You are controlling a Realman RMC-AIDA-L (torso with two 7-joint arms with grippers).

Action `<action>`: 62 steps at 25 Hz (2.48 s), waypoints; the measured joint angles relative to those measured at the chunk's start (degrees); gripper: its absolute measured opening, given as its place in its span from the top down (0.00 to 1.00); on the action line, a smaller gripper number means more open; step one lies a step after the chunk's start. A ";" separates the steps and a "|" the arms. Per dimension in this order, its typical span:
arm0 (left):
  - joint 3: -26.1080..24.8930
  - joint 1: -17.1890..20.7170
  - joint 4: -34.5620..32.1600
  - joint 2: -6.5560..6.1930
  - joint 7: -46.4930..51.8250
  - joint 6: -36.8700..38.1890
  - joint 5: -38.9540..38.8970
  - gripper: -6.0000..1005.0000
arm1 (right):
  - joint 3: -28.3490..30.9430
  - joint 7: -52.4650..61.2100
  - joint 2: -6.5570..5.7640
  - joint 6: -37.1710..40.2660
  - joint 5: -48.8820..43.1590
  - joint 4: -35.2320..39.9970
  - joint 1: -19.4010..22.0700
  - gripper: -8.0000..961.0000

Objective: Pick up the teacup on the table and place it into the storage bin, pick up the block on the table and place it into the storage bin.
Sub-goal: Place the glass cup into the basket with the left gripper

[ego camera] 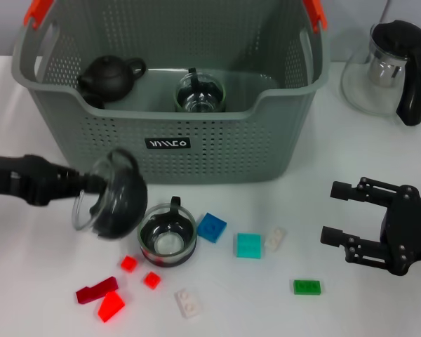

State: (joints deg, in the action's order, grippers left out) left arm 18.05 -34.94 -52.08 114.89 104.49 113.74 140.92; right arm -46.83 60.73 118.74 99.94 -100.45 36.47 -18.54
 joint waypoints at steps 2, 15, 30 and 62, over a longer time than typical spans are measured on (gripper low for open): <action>-3.86 -0.03 2.47 -0.32 -2.76 2.20 -2.89 0.96 | 0.04 0.00 0.00 0.00 -0.01 0.00 -0.01 0.22; 2.76 -7.83 2.49 -1.43 8.42 -7.58 -28.93 0.95 | 0.07 -0.02 -0.09 0.09 -0.06 0.00 -0.61 0.22; 40.05 -16.19 -9.29 2.82 24.31 -44.24 -0.62 0.96 | 0.08 -0.01 -0.26 -0.32 -0.10 -0.03 -0.86 0.22; 47.41 -17.57 -4.26 7.37 25.78 -56.56 15.68 0.95 | 0.77 0.00 -0.26 -1.09 -0.09 -1.05 -0.88 0.22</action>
State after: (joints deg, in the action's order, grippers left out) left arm 65.46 -52.50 -56.34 122.26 130.27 57.18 156.60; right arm -46.06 60.73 118.47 98.85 -100.55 35.42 -19.42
